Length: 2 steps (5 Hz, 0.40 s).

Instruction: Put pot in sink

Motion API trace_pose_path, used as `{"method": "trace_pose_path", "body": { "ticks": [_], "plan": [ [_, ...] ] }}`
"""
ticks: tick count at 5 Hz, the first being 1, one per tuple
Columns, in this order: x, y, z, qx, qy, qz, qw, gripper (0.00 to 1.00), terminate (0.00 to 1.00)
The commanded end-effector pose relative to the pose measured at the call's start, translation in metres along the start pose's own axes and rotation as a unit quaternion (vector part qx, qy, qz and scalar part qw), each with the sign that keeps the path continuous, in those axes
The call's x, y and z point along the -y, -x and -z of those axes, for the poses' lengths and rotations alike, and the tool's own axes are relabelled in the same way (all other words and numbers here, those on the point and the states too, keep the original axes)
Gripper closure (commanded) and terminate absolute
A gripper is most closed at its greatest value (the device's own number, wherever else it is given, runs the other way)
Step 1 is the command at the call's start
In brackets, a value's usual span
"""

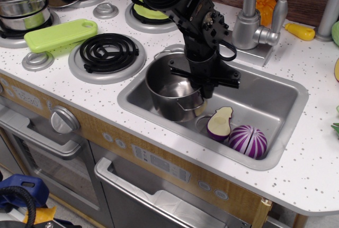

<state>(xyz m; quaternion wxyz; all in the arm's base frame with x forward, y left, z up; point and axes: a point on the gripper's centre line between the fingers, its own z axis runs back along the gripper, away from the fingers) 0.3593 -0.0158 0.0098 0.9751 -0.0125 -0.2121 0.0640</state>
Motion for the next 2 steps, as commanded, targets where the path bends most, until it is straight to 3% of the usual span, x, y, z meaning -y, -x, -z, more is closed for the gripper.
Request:
{"method": "trace_pose_path", "body": {
  "ticks": [1,2],
  "plan": [
    [-0.0089,-0.0178,-0.0127,0.054,0.027,0.027,0.9978,0.00,0.00],
    [-0.0089,-0.0178,-0.0127,0.054,0.027,0.027,0.9978,0.00,1.00]
  ]
}}
